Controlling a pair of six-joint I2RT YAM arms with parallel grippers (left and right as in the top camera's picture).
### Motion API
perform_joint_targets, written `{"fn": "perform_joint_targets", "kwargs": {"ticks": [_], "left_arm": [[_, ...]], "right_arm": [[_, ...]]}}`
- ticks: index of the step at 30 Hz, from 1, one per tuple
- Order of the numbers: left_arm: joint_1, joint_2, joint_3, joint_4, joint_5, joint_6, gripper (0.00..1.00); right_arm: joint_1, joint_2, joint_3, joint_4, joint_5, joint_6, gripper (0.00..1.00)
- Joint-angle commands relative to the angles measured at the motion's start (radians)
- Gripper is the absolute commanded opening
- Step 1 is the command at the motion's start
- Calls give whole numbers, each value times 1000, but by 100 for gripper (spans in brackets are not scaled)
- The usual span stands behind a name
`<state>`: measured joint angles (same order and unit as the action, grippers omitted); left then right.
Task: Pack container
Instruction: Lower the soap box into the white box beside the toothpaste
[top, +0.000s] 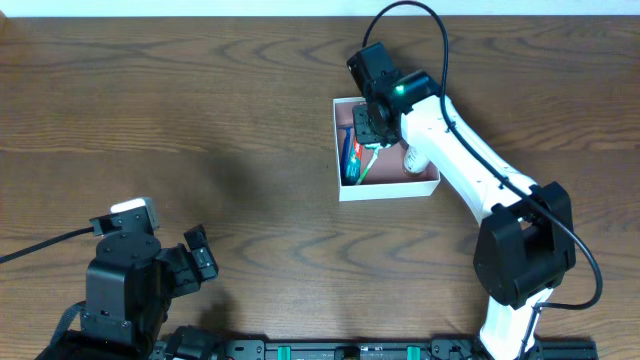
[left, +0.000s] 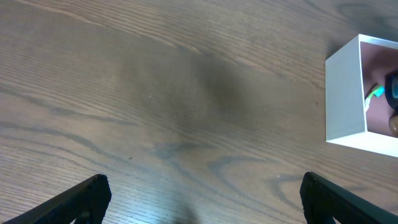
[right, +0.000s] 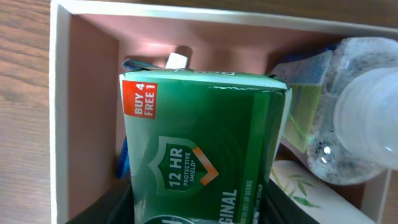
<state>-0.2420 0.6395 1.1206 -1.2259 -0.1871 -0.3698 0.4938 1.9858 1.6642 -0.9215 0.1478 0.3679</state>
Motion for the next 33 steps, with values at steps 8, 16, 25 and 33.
{"fn": "perform_joint_targets", "kwargs": {"ticks": [8, 16, 25, 33], "left_arm": [[6, 0, -1, -1, -8, -10, 98], [6, 0, -1, -1, -8, -10, 98], [6, 0, -1, -1, -8, -10, 98], [6, 0, -1, -1, -8, -10, 98]], "right_arm": [[-10, -3, -113, 93, 11, 10, 43], [-11, -3, -181, 162, 19, 10, 44], [-16, -3, -189, 175, 66, 9, 51], [-18, -3, -189, 174, 66, 9, 51]]}}
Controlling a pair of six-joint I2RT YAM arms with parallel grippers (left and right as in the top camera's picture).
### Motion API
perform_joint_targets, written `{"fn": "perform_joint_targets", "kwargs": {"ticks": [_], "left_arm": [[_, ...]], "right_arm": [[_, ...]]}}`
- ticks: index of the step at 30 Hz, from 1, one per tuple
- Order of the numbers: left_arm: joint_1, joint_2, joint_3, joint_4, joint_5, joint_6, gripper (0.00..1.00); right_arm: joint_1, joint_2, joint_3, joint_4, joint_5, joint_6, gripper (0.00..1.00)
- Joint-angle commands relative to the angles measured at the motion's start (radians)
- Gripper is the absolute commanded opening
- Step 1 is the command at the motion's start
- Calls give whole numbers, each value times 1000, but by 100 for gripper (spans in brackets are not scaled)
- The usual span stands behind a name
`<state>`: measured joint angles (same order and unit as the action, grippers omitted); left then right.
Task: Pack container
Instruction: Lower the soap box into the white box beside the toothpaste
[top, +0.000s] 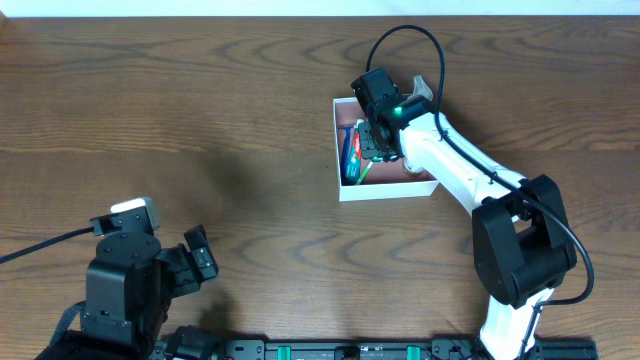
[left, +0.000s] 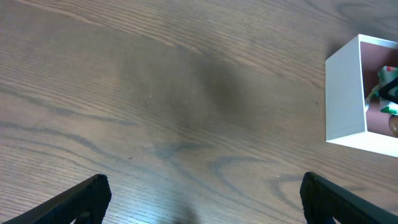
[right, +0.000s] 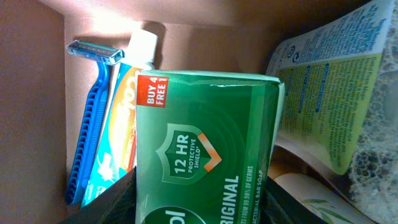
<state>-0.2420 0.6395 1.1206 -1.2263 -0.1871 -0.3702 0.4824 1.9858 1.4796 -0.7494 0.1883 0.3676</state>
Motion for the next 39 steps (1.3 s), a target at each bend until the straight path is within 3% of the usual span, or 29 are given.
{"fn": "perform_joint_targets", "kwargs": {"ticks": [1, 19, 29, 39], "left_arm": [[6, 0, -1, 0, -8, -9, 98], [6, 0, -1, 0, -8, -9, 98], [6, 0, -1, 0, -8, -9, 98], [6, 0, -1, 0, -8, -9, 98]], "right_arm": [[-6, -3, -5, 2, 26, 9, 51], [-6, -3, -4, -2, 48, 1, 54], [-6, -5, 3, 8, 39, -13, 60], [-6, -56, 193, -42, -78, -101, 64]]}}
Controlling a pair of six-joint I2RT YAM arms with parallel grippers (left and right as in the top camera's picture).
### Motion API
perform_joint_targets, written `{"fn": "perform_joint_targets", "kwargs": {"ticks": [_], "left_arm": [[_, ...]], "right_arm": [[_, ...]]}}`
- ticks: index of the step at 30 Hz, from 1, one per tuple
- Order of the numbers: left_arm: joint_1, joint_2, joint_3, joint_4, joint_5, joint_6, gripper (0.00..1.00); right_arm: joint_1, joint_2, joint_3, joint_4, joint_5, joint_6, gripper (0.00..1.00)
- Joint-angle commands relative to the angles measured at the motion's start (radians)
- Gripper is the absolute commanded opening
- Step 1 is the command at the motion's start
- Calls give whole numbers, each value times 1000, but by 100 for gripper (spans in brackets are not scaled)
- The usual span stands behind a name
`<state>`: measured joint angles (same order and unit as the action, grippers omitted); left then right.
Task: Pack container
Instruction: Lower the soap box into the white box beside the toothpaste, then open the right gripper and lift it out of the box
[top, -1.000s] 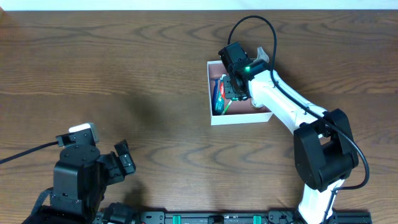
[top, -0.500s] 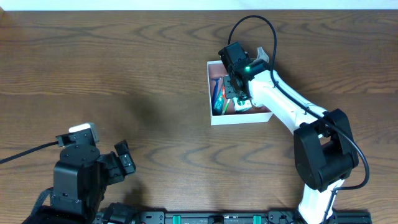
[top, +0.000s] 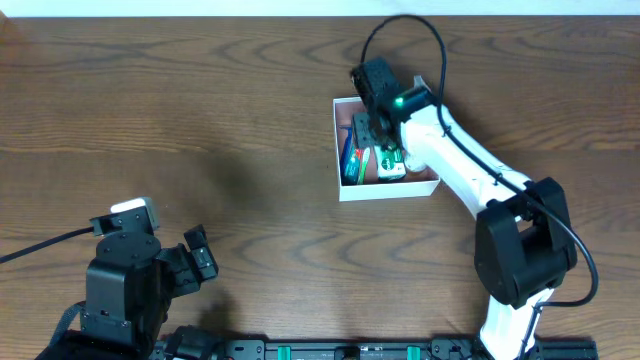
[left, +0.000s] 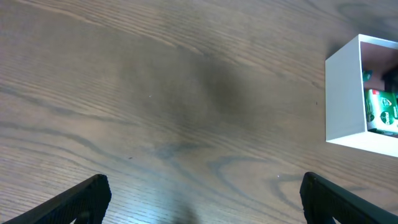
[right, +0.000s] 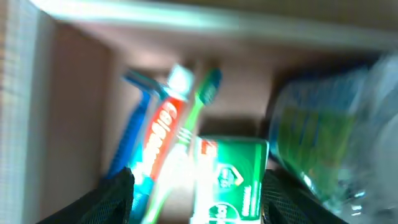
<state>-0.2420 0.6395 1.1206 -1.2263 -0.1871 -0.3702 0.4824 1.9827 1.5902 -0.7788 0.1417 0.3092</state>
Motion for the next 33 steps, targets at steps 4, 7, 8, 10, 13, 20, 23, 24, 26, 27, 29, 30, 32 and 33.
{"fn": "perform_joint_targets", "kwargs": {"ticks": [4, 7, 8, 10, 13, 20, 23, 24, 26, 27, 29, 30, 32, 33], "left_arm": [[6, 0, -1, 0, -8, -9, 98], [6, 0, -1, 0, -8, -9, 98], [6, 0, -1, 0, -8, -9, 98], [6, 0, -1, 0, -8, -9, 98], [6, 0, -1, 0, -8, -9, 98], [6, 0, -1, 0, -8, -9, 98], [6, 0, -1, 0, -8, -9, 98], [6, 0, -1, 0, -8, -9, 98], [6, 0, -1, 0, -8, -9, 98], [6, 0, -1, 0, -8, -9, 98], [6, 0, -1, 0, -8, -9, 98], [6, 0, -1, 0, -8, -9, 98], [6, 0, -1, 0, -8, -9, 98], [6, 0, -1, 0, -8, -9, 98]], "right_arm": [[-6, -100, 220, -93, -31, -86, 64], [-15, -148, 327, -162, -3, -117, 66], [-24, -169, 361, -190, 22, -116, 68], [-53, -208, 410, -238, 54, -116, 71], [-126, -278, 445, -312, 57, -117, 80], [-379, -426, 444, -507, 60, -131, 99], [-495, -451, 441, -596, 37, -118, 99], [-539, -452, 435, -631, 8, -104, 99], [-583, -452, 409, -671, -28, -101, 99], [-592, -452, 394, -683, -32, -101, 99], [-601, -456, 344, -697, -31, -101, 99], [-601, -463, 313, -695, -31, -101, 99], [-597, -483, 244, -677, -58, -100, 99], [-597, -493, 214, -668, -72, -100, 99]]}}
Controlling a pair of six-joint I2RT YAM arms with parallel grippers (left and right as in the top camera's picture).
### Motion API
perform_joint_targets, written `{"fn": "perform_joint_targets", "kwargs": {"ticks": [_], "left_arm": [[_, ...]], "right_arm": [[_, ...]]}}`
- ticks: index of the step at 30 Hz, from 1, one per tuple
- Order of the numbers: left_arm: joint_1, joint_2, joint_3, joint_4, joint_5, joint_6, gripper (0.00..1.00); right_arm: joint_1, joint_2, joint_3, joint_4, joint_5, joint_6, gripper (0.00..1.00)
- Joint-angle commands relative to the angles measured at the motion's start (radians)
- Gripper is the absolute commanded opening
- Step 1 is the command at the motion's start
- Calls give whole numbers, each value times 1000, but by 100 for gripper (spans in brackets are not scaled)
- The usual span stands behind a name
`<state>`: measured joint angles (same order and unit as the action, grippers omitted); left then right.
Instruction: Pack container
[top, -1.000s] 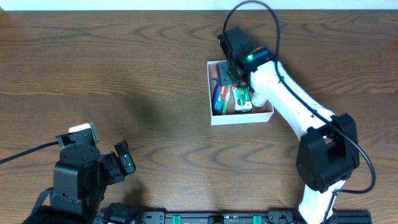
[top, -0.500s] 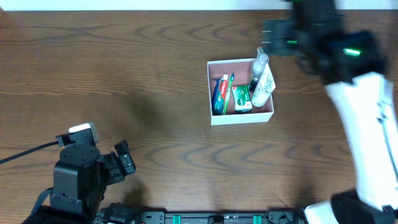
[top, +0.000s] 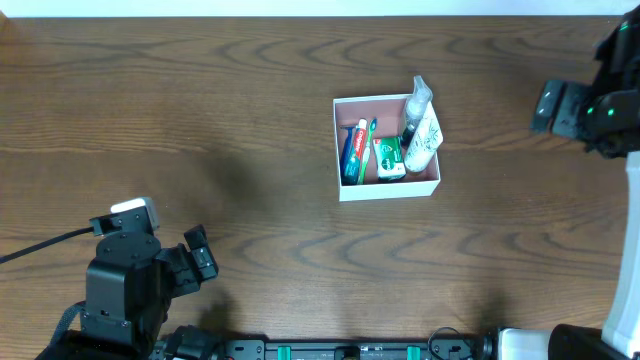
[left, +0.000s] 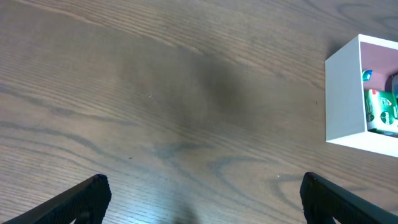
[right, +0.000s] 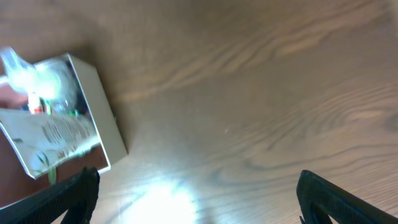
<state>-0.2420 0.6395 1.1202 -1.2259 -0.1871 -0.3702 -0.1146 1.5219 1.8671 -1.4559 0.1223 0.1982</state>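
The white container (top: 389, 189) stands at the table's middle right. Inside lie a blue razor (top: 348, 152), a toothpaste tube (top: 361, 150), a green toothbrush (top: 370, 140) and a green soap box (top: 390, 158). A clear bottle (top: 414, 105) and a white tube (top: 425, 145) lean at its right side. My right gripper (top: 548, 105) is far to the right of the container, open and empty; its wrist view shows the container's wall (right: 102, 118) at the left. My left gripper (top: 200, 258) rests open at the bottom left, with the container (left: 344, 93) far off at its right.
Brown wooden tabletop (top: 200, 120) all round the container. The right arm's white body runs off the overhead view's right edge. The left arm's black base sits at the front left corner.
My right gripper stood open over the container with the soap box lying below it; now it is far out at the right edge. The container's contents lie uncovered. The left arm is unchanged.
First my right gripper held the green soap box just above the container. Then it held the box lower, among the razor and toothpaste. After that the soap lay inside with the gripper open above. Now the gripper is well clear at the right.
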Motion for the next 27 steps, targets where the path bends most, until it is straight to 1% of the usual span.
{"fn": "perform_joint_targets", "kwargs": {"ticks": [1, 3, 6, 9, 13, 15, 27], "left_arm": [[6, 0, 0, -1, -8, -9, 98], [6, 0, 0, -1, -8, -9, 98], [6, 0, 0, -1, -8, -9, 98], [6, 0, 0, -1, -8, -9, 98], [6, 0, 0, -1, -8, -9, 98], [6, 0, 0, -1, -8, -9, 98], [6, 0, 0, -1, -8, -9, 98]], "right_arm": [[1, -45, -96, 18, -68, 11, 99], [0, -68, -147, 31, -79, 21, 99], [1, -93, -194, 17, -119, 98, 99], [1, -97, -201, -52, -203, 105, 99], [1, -97, -201, -166, -235, 105, 99], [1, -97, -201, -195, -235, 104, 99], [0, -97, -201, -201, -219, 100, 99]]}}
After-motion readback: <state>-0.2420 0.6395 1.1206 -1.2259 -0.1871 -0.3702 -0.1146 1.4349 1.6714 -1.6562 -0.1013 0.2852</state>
